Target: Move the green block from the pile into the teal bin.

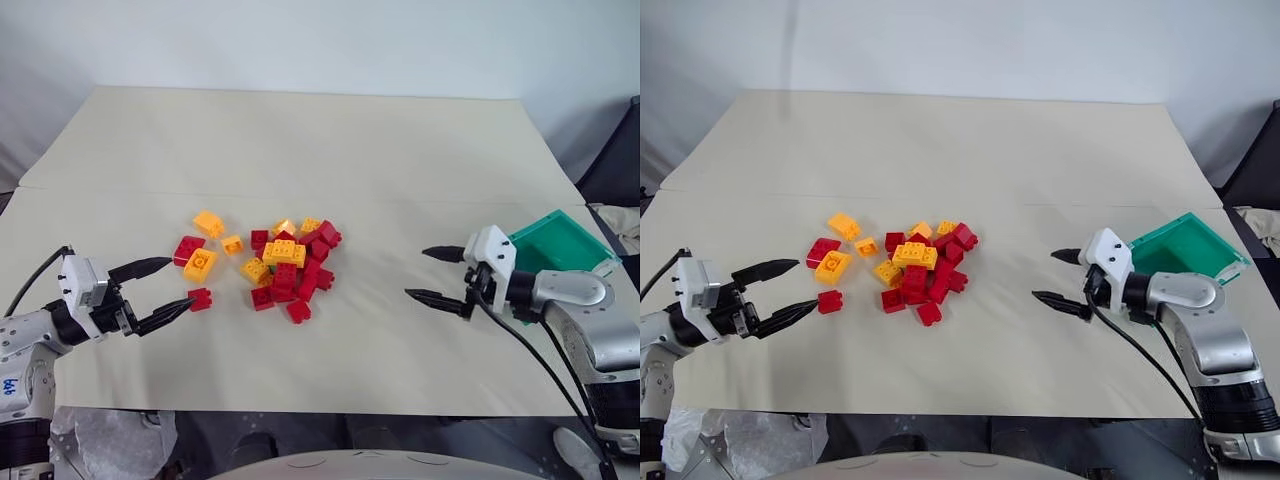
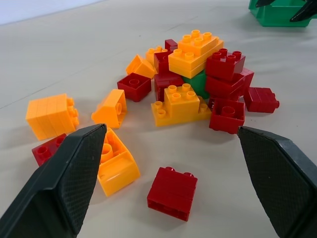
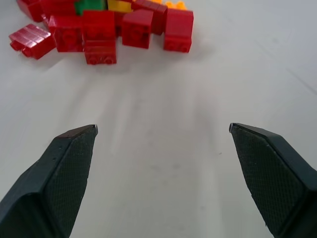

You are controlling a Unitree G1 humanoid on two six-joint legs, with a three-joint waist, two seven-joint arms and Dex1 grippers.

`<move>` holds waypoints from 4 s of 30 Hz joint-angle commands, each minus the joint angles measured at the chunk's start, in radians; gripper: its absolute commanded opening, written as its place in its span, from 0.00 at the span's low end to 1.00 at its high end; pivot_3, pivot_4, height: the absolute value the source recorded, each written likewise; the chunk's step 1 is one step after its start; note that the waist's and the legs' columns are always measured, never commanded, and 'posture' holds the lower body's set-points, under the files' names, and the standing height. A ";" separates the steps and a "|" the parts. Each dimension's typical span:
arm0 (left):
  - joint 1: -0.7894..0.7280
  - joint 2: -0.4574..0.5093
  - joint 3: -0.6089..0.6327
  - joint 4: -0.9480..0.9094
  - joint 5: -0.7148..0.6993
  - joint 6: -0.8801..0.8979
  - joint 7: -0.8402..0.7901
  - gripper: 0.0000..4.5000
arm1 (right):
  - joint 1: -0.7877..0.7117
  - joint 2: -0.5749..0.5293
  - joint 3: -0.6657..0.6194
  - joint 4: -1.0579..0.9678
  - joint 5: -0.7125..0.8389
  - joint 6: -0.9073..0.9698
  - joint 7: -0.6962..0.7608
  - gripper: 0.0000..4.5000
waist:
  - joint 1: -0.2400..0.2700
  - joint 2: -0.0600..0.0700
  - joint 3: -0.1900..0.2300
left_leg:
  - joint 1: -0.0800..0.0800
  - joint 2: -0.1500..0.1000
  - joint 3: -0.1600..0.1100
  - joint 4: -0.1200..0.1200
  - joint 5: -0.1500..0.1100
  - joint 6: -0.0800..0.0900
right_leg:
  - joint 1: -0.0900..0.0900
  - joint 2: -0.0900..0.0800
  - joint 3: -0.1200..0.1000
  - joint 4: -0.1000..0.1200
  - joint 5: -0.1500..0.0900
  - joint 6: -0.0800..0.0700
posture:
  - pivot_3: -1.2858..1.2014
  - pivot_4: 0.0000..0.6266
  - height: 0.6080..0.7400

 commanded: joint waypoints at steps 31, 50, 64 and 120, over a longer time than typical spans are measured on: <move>-0.042 0.009 -0.040 -0.062 -0.022 0.069 -0.022 1.00 | -0.281 0.564 0.467 -0.223 0.021 0.475 -0.509 0.00 | -0.004 0.000 0.000 | -0.005 0.002 0.001 0.000 0.000 0.000 | -0.010 0.001 -0.001 0.008 -0.003 -0.005 | 0.52 0.24 1.00; -0.093 -0.026 -0.061 -0.029 0.003 0.020 0.039 1.00 | -0.431 0.650 0.309 0.267 -0.228 0.084 -0.572 0.00 | -0.027 -0.001 -0.001 | -0.007 0.002 -0.003 -0.001 0.001 -0.002 | -0.010 -0.001 -0.005 0.009 -0.003 -0.005 | 0.52 0.24 1.00; -0.089 -0.027 -0.076 -0.013 0.001 0.011 0.009 1.00 | -0.270 0.186 0.133 -0.213 0.068 0.418 -0.176 0.41 | -0.001 0.000 0.000 | -0.007 0.002 -0.003 0.000 0.001 -0.002 | -0.010 -0.001 -0.006 0.007 -0.003 -0.005 | 0.52 0.24 1.00; -0.102 -0.056 -0.122 -0.068 -0.006 0.014 0.013 1.00 | -0.719 0.609 0.342 -0.005 -0.107 0.850 -0.501 0.56 | -0.038 0.001 0.000 | -0.011 0.005 -0.008 -0.001 0.001 -0.001 | -0.013 -0.001 -0.012 0.015 -0.005 -0.009 | 0.52 0.24 1.00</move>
